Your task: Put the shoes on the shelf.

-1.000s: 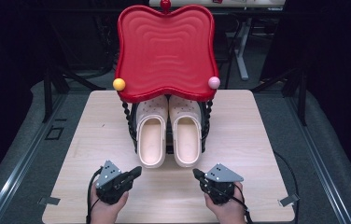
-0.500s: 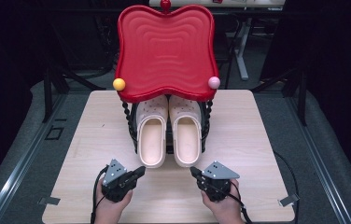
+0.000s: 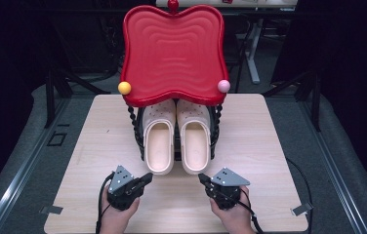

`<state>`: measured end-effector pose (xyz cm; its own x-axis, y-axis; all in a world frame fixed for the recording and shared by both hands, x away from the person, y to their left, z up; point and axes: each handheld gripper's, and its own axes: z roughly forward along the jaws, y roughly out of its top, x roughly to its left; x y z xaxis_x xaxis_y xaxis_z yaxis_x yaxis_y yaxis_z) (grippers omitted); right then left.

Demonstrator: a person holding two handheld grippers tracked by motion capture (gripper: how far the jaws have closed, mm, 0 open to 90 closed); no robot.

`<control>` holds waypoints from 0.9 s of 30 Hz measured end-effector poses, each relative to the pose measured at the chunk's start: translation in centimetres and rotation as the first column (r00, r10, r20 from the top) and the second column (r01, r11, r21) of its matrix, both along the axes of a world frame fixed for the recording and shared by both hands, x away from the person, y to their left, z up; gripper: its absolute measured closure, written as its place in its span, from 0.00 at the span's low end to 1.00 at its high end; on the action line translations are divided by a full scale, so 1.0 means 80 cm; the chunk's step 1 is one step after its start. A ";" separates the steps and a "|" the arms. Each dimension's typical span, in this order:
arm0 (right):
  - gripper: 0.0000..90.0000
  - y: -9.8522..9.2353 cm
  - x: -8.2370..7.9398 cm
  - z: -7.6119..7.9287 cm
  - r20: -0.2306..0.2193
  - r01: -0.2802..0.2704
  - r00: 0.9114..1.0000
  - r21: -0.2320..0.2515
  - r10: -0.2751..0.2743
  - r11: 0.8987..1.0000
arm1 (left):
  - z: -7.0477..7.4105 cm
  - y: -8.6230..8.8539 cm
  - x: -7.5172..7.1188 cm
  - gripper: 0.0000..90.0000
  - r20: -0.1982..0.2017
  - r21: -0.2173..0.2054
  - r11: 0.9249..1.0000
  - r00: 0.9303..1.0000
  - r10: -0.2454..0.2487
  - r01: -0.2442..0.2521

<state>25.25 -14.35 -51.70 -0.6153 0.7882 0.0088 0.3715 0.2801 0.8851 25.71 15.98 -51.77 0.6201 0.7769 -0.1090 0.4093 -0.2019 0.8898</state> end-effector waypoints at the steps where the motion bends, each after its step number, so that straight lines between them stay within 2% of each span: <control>1: 0.99 0.000 0.001 0.000 -0.001 0.000 1.000 0.001 0.000 1.000 | 0.001 0.000 0.000 1.00 -0.002 0.003 1.000 1.000 0.001 -0.001; 7: 0.99 0.004 0.007 0.005 0.006 0.000 1.000 -0.013 0.000 1.000 | 0.006 0.003 0.012 1.00 0.001 0.023 1.000 1.000 0.012 -0.012; 9: 1.00 0.003 0.010 0.007 0.005 -0.002 1.000 -0.025 0.002 1.000 | 0.008 0.005 0.018 1.00 0.000 0.014 1.000 1.000 0.022 -0.022; 17: 0.99 0.001 0.030 0.013 0.008 0.025 1.000 -0.012 -0.024 1.000 | 0.014 0.012 0.043 1.00 0.001 0.010 0.998 0.998 0.056 -0.056; 22: 0.99 0.001 0.042 0.015 0.008 0.036 0.999 -0.019 -0.036 0.999 | 0.022 0.015 0.056 1.00 0.006 -0.012 0.997 0.997 0.077 -0.077; 24: 0.99 0.002 0.046 0.017 0.016 0.036 0.999 -0.009 -0.036 0.999 | 0.024 0.015 0.063 1.00 -0.001 -0.012 0.997 0.997 0.077 -0.077; 27: 0.99 0.004 0.052 0.022 0.029 0.048 0.998 -0.022 -0.047 0.999 | 0.026 0.011 0.071 1.00 0.002 -0.008 0.997 0.997 0.083 -0.083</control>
<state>29.44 -14.06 -49.95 -0.5770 0.8163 -0.0263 0.3594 0.2826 0.8894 31.37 16.86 -49.65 0.5538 0.8248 -0.1139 0.4224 -0.1605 0.8921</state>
